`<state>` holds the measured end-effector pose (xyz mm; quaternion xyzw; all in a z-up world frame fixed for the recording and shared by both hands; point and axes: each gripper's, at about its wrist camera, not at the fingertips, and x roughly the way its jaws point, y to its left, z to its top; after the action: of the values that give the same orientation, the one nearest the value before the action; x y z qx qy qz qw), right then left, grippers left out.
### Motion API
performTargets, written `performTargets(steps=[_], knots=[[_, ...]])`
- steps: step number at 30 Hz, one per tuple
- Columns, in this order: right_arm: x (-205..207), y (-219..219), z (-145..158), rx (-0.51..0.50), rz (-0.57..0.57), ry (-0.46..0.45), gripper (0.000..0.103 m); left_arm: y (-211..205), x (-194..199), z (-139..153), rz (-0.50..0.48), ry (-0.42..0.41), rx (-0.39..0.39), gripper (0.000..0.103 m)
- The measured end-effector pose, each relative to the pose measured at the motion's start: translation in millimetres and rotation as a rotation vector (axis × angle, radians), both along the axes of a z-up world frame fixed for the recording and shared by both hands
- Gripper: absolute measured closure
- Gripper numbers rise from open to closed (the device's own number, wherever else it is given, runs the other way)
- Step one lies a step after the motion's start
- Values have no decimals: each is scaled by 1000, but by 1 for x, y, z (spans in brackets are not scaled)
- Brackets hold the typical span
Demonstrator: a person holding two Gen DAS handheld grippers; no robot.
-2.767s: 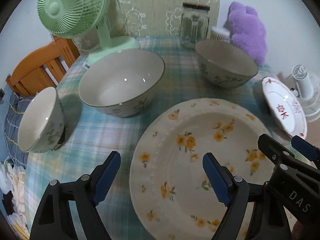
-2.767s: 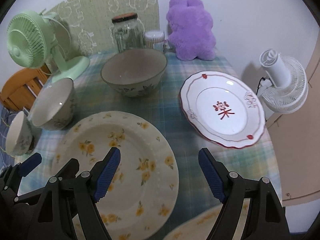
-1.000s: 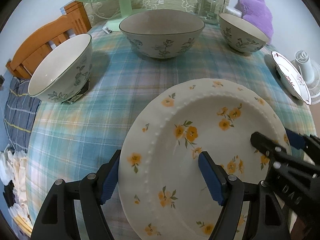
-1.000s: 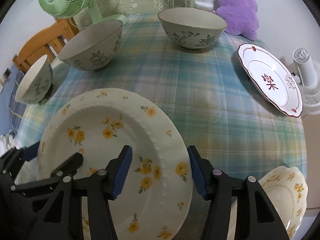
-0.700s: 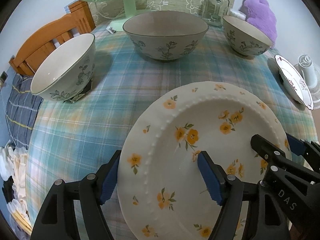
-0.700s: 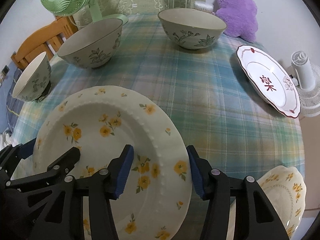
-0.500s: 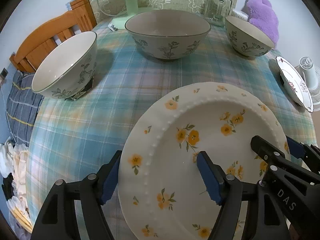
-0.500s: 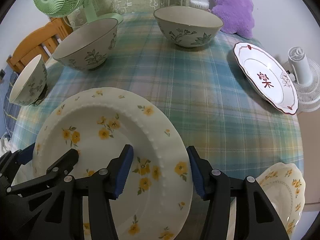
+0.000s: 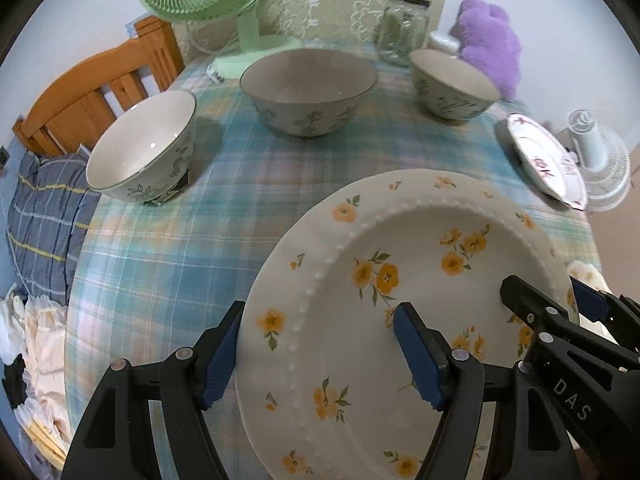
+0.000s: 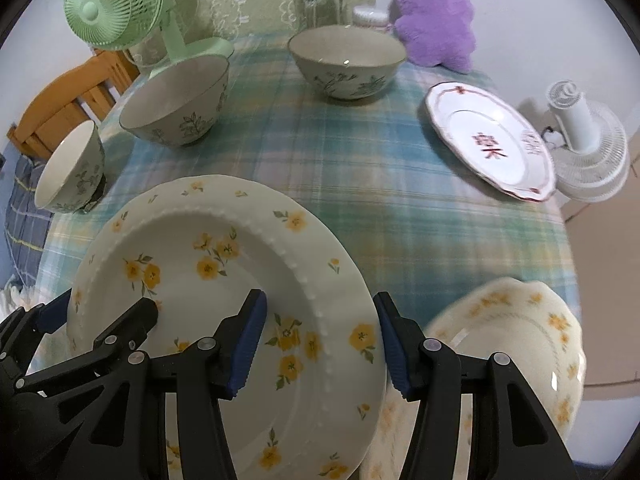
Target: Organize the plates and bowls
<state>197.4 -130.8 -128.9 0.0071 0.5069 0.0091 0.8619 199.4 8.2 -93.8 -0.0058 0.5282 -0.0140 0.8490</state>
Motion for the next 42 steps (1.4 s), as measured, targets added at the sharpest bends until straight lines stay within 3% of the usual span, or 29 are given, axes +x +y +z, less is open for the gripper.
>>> performTargets(steps=[16, 42], knots=[[-65, -56, 19, 20, -164, -46, 45, -62, -41, 20, -161, -43, 0, 29], [-75, -202, -5, -22, -118, 23, 45, -204, -60, -15, -108, 59, -31, 29]])
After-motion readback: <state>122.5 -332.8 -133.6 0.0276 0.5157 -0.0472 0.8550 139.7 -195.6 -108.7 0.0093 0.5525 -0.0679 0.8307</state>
